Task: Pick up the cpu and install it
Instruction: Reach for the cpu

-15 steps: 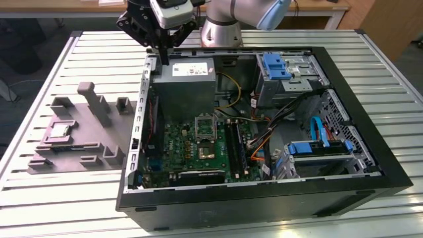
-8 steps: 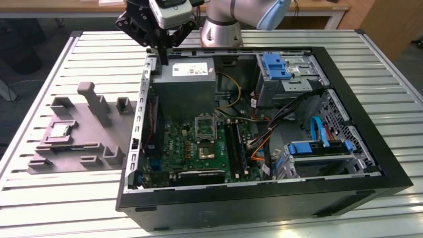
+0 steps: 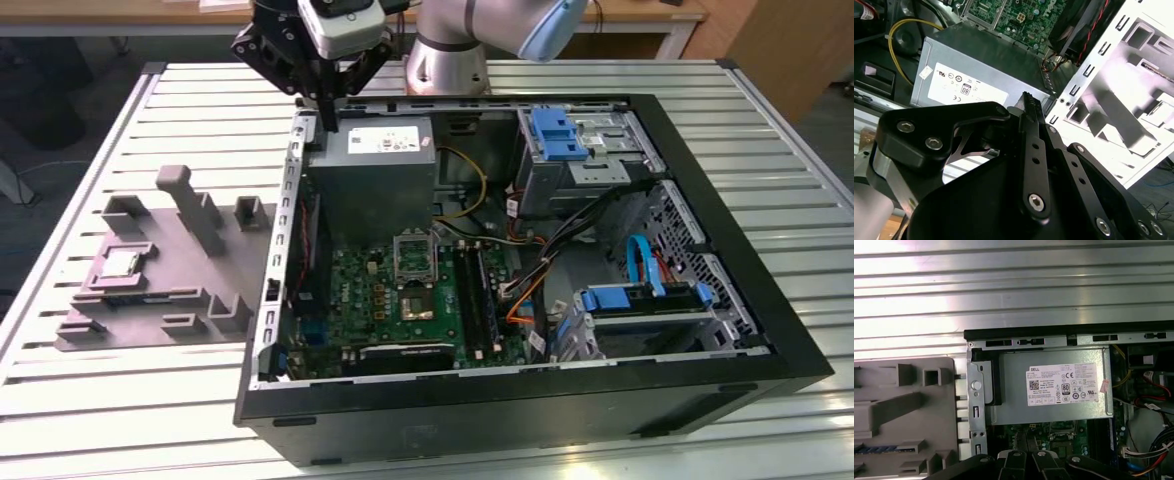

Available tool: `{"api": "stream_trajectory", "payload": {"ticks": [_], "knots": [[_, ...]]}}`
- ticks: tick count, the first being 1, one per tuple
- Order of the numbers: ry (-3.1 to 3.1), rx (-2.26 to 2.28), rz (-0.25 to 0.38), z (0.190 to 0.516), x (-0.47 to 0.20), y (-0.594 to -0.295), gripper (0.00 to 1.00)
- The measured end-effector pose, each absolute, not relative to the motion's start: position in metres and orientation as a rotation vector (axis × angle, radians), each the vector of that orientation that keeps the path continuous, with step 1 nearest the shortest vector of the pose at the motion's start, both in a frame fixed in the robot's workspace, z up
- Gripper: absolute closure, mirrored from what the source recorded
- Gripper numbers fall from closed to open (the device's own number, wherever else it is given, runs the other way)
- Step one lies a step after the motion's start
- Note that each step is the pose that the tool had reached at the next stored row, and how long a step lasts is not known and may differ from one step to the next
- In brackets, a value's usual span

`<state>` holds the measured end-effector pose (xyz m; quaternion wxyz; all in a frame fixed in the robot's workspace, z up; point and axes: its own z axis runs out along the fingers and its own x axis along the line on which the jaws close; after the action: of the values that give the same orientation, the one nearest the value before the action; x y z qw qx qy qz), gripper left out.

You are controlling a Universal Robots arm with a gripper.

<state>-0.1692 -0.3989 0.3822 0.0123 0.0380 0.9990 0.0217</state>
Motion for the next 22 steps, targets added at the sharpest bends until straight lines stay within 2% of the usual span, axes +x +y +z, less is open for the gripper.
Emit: {"api": "stream_trajectory", "payload": {"ticks": [22], "knots": [[3.114, 0.118, 0.068, 0.3812, -0.175, -0.3989, 0.89]]}}
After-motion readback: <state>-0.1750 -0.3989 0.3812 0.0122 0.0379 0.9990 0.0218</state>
